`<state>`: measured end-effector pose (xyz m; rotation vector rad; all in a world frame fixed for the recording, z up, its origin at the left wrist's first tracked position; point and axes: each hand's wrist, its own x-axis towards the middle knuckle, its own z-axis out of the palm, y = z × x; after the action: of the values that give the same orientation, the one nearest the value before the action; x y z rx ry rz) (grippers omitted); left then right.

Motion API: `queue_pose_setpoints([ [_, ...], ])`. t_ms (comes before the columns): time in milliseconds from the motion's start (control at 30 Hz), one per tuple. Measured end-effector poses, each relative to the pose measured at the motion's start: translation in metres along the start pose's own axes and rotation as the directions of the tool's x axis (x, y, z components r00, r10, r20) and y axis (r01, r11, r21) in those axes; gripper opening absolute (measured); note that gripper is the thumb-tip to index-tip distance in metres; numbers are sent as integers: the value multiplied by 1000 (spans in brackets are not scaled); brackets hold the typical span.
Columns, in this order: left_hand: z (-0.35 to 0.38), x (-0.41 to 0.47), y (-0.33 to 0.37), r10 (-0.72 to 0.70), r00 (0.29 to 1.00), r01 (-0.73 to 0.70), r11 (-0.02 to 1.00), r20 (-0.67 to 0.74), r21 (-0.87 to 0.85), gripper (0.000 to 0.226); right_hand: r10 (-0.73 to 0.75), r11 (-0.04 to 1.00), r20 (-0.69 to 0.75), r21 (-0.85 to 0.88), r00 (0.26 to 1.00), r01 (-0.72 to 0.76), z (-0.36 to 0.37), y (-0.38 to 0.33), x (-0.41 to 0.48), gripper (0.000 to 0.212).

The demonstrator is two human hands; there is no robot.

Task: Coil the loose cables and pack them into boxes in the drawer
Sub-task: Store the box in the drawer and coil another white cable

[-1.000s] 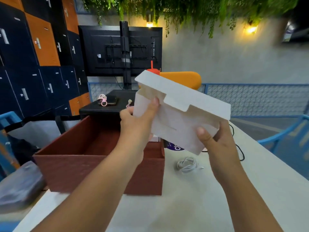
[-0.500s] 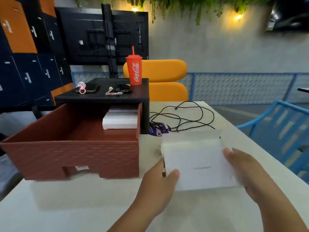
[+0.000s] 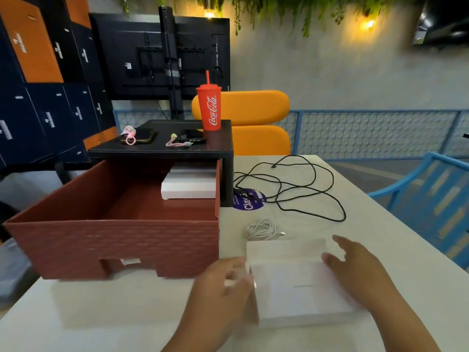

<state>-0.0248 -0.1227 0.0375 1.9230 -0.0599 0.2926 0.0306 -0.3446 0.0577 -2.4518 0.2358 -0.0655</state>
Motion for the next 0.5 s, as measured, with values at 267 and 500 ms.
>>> queue_pose_setpoints([
  [267, -100, 33, 28, 586, 789, -351, 677, -185, 646, 34, -374, 924, -35, 73, 927, 376, 9, -99, 40, 44],
  [500, -132, 49, -9, 396, 913, -171, 582, -93, 795, 45, -556, 827, 32, -79, 830, 557, 47, -177, 92, 52],
])
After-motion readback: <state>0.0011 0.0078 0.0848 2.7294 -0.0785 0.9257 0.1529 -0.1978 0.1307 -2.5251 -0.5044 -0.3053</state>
